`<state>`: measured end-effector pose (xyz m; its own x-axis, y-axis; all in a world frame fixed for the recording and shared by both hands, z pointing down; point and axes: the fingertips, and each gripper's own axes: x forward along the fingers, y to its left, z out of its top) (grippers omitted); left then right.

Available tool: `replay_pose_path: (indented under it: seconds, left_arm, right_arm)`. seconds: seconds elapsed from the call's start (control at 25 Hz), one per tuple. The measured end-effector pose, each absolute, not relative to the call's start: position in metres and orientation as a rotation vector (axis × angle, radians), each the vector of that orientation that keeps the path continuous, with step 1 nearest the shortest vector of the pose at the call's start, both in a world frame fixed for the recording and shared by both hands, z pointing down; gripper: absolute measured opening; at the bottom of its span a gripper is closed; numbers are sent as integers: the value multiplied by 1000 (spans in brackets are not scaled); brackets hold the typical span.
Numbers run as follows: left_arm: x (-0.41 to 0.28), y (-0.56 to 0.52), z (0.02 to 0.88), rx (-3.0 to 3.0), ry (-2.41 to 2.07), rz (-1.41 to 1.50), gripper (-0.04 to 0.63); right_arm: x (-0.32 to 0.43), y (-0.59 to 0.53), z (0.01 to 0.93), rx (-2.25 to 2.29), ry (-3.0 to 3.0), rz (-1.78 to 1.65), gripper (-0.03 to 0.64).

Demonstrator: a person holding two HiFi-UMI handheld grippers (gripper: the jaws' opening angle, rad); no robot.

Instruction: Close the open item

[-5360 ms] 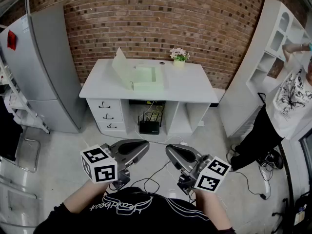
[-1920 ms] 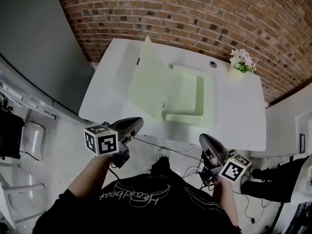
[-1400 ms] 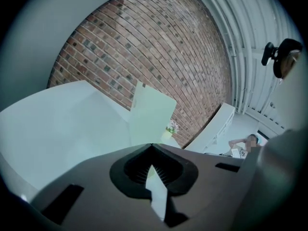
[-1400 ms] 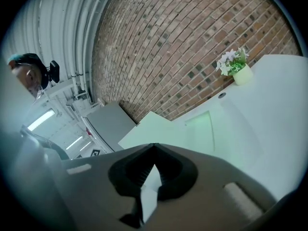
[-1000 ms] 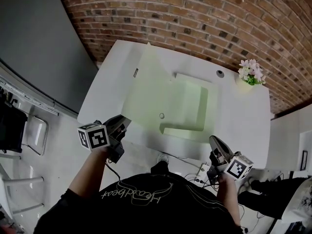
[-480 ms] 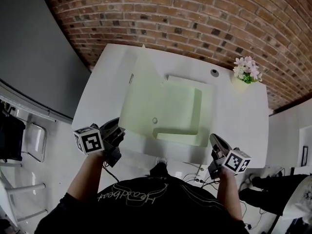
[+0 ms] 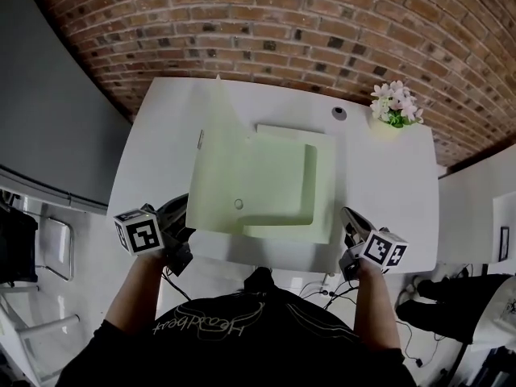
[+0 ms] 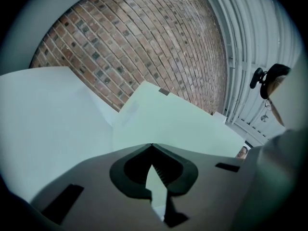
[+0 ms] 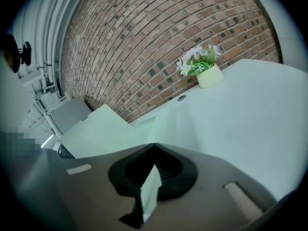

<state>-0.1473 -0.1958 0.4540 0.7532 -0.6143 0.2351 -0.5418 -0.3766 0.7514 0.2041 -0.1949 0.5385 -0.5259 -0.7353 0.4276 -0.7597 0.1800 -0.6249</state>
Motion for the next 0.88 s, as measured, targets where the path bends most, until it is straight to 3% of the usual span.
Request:
replay_pose_path:
  seconds: [0.88]
  left_arm:
    - [-110, -246, 459, 2045, -853, -29, 2]
  right_arm:
    - [207, -240, 585, 1445, -2313, 1336, 3]
